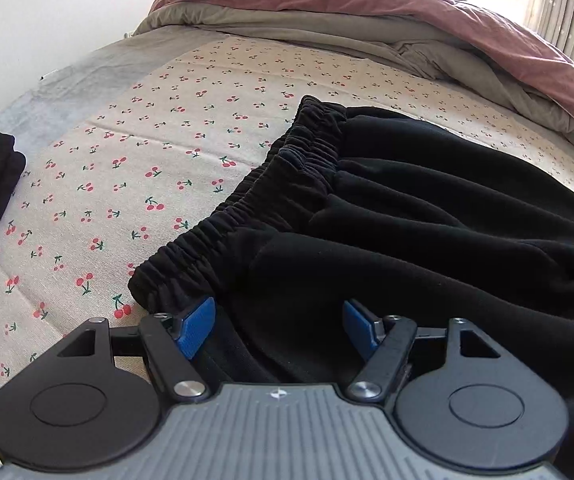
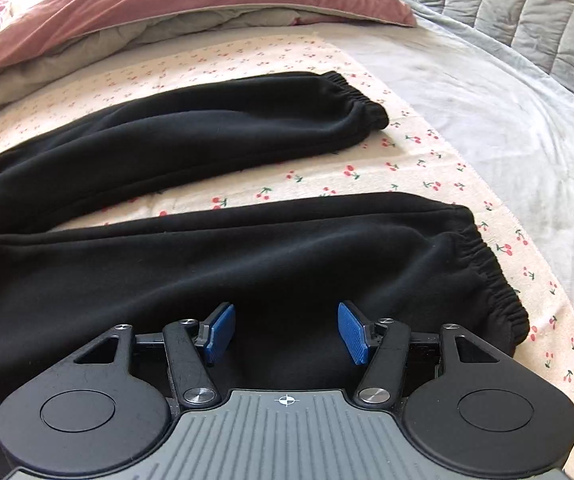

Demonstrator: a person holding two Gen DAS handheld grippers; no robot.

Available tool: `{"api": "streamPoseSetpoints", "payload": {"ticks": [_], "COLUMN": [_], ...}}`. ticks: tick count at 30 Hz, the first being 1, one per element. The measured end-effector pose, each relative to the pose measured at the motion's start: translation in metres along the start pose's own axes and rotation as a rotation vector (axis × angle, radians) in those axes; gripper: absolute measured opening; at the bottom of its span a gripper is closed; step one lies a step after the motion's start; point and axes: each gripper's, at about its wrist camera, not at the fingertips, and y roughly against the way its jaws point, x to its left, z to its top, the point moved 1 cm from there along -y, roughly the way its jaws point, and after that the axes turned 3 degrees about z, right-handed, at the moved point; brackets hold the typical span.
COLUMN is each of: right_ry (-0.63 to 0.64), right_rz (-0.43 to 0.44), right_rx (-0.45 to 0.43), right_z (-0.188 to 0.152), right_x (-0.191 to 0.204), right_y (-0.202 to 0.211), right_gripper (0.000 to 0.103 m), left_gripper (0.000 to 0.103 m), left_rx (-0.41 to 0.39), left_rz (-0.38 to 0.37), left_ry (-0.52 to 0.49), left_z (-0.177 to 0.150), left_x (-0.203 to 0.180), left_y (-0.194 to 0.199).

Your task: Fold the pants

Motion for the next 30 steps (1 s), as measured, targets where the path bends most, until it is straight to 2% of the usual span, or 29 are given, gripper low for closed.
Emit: {"api": "streamPoseSetpoints", "payload": {"ticks": [2,7,10,11,16,20,24,26,28,30], "right_ry": [0.013,0.072,0.107,0.113,0.147,0.232,0.312,0.364,0.415,0.416], "right_rz": [0.012,0.082,0.108,0.121,0.179,0.214,0.261,0.247,0.221,0.226], "right_rx": [-0.045,-0.085,-0.096,-0.098,-0.095,-0.081,0.015,0.053,0.018,0.009], "right_z": [0.000,0.004,0.009,0.011,0.015,0.014,0.008,0.003,0.000,0.004], "right_x": [0.000,0.021,0.040,0.045,0.078,0.114,0.150,0.167,0.178,0.182], "right_y": [0.008,0.021,0.026,0.026,0.024,0.016,-0.004,-0.016,-0.019,-0.020], "right_gripper": [0.057,0.057,0.057,0.058,0.058,0.058,0.058,0.058,0.059,0.057], "left_gripper": [0.065,0.068,0.089,0.091,0.091,0.091,0.091,0.091,0.092,0.092], "left_rx": [-0.021,-0.077,-0.076,-0.067,-0.006,0.047,0.051,0.043,0.043,0.048], "left_rz": [-0.020,-0.033,-0.044,-0.046,0.008,0.054,0.093,0.097,0.099,0.100], "left_ry": [0.011,0.021,0.046,0.046,0.058,0.071,0.044,0.029,0.018,0.016], "left_z": [0.005,0.027,0.045,0.050,0.063,0.068,0.069,0.070,0.073,0.074], "left_x": [0.001,-0.001,0.000,-0.001,-0.009,-0.016,-0.023,-0.024,-0.025,-0.025], "left_y": [0.005,0.013,0.002,-0.004,-0.036,-0.056,-0.064,-0.063,-0.066,-0.071]}}
